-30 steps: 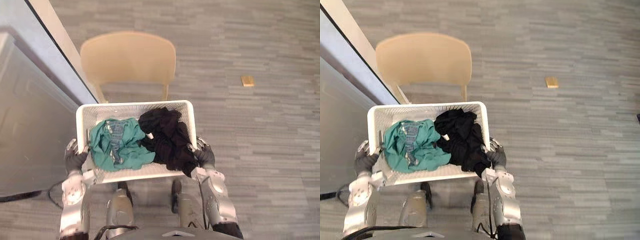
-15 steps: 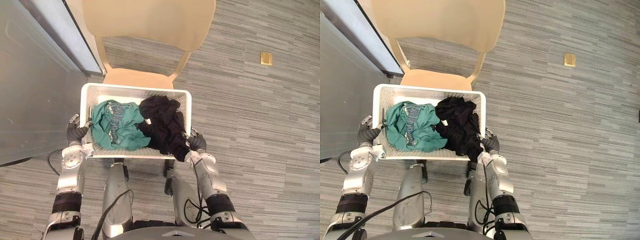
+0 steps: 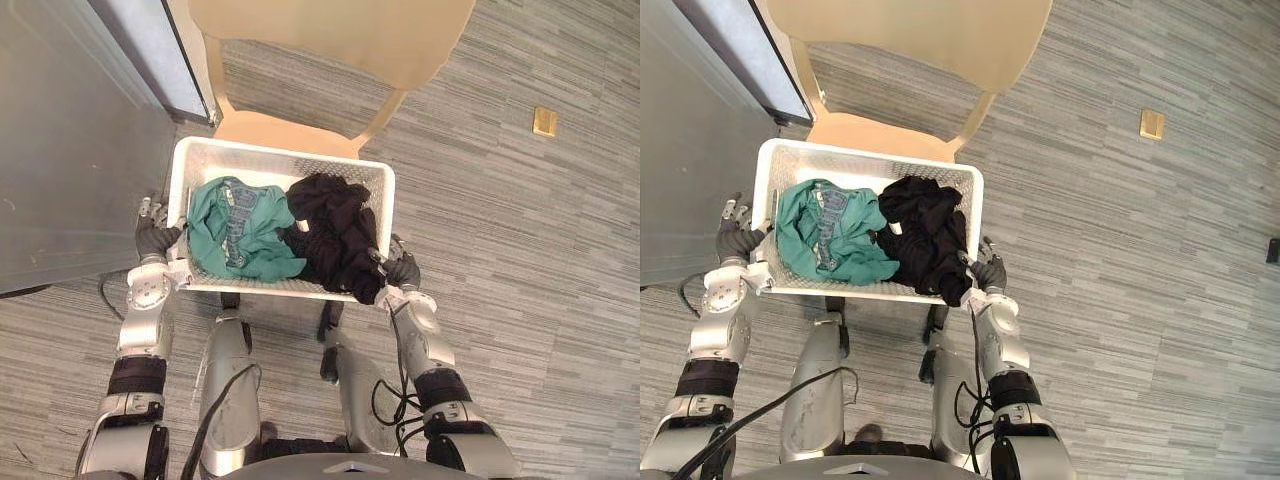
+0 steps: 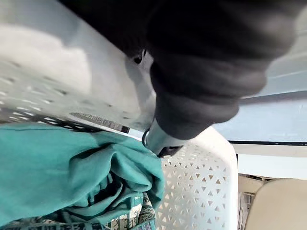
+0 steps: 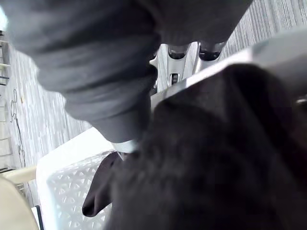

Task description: Pick up the laundry basket with both hands and put the clothes into the washing machine.

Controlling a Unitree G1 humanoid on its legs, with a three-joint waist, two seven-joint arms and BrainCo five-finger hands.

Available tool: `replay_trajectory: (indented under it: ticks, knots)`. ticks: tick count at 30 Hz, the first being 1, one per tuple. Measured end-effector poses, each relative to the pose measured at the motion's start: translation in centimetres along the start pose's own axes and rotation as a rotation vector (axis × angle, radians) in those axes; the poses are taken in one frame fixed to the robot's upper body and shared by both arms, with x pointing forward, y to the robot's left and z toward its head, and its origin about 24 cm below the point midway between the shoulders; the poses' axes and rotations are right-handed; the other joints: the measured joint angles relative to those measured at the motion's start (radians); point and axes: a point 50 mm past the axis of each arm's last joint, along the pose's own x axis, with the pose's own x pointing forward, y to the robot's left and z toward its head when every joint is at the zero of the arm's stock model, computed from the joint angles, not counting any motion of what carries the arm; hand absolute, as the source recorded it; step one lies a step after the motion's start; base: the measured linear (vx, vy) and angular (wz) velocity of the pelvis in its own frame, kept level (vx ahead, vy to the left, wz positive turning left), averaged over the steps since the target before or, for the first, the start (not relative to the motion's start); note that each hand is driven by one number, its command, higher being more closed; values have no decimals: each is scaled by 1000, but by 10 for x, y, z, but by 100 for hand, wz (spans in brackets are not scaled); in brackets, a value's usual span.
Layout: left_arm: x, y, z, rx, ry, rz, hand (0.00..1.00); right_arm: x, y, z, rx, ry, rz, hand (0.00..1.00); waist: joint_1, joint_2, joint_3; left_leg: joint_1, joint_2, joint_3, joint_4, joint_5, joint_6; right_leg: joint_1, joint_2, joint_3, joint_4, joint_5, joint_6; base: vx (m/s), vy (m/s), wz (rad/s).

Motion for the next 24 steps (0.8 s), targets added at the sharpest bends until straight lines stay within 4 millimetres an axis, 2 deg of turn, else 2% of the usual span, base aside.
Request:
replay_trajectory:
  ticks: [8,11,13,15,18,24]
  knots:
    - [7,-1,14,-29,-44,44,0,3,-9,4,22,-14,-71,0,-16,-3,2,1,0,2,1,3,0,0,0,3,-1,4,-1,-15,-1,-1]
    - [12,26,33,-73,-132,197,0,3,-29,10,52,-40,-172,0,-19,-3,2,5,0,3,-5,8,0,0,0,3,-1,6,-2,0,0,0]
    - [14,52,51,-55,-213,286,0,2,-54,14,61,-56,-283,0,-15,-3,2,19,-2,6,-30,23,-1,4,0,4,-6,11,-6,0,0,0]
    - [15,63,59,-44,-244,319,0,-2,-68,17,55,-66,-338,0,-16,-3,2,26,-1,7,-38,28,-2,10,1,4,-11,14,-7,0,0,0]
    - [13,62,63,-41,-263,310,0,-6,-84,20,85,-81,-378,0,-19,-3,2,41,-3,11,-61,42,-3,16,1,7,-21,24,-10,-37,-16,-2]
    - [13,61,67,-47,-281,300,0,-6,-88,28,211,-148,-366,0,-26,-3,2,46,-1,32,-76,53,-2,11,4,25,-45,49,-11,-44,-13,-10]
